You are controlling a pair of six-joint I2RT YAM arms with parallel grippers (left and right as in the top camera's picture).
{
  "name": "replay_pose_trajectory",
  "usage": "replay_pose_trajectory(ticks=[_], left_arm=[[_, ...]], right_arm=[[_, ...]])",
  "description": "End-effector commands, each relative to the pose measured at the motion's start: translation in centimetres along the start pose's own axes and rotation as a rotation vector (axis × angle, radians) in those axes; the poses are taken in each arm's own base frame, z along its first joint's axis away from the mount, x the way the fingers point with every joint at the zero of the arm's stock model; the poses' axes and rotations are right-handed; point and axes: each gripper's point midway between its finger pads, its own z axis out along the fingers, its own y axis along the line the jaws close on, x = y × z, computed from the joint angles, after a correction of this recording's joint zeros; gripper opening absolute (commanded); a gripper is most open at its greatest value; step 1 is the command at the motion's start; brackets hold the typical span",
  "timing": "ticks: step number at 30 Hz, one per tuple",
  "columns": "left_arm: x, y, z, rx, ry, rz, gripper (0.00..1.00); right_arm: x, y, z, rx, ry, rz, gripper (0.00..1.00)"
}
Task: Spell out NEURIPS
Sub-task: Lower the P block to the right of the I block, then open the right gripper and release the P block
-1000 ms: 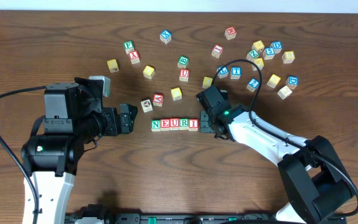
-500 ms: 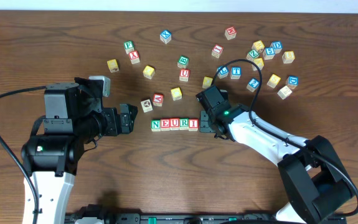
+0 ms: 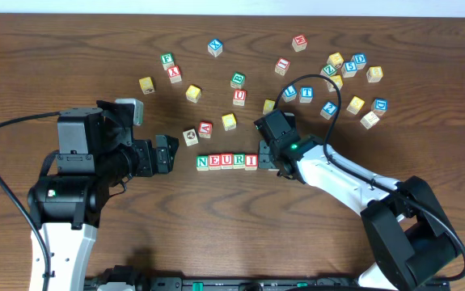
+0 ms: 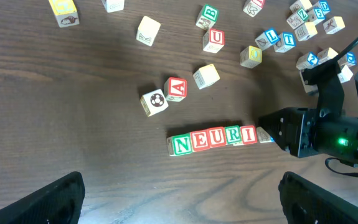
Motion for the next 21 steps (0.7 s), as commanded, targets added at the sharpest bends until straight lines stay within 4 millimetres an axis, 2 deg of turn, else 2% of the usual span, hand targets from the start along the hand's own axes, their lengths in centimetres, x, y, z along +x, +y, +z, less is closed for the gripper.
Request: replay_pose_trajectory(ticks=[1, 6, 13, 17, 21], left_arm=[[-0.6, -0.2, -0.5, 0.008, -0.022, 0.014, 0.98], [-0.6, -0.2, -0.5, 0.008, -0.022, 0.013, 0.98], [-0.6, -0.2, -0.5, 0.007, -0.022, 0.014, 0.98], [-0.6, -0.2, -0.5, 0.008, -0.022, 0.013, 0.98], [-0.6, -0.2, -0.5, 0.008, -0.022, 0.013, 0.98]], right_arm=[[-0.3, 0.0, 0.2, 0.014, -0.023, -0.032, 0.37], [-2.0, -1.6, 0.2, 0.056, -0.062, -0.014, 0.36], [-2.7, -4.9, 0.3, 0.135, -0.057, 0.003, 0.35], [-1.0, -6.8, 0.3, 0.182, 0.033, 0.013, 0.29], [1.3, -6.9, 0.0, 0.184, 0.127, -0.003, 0.25]])
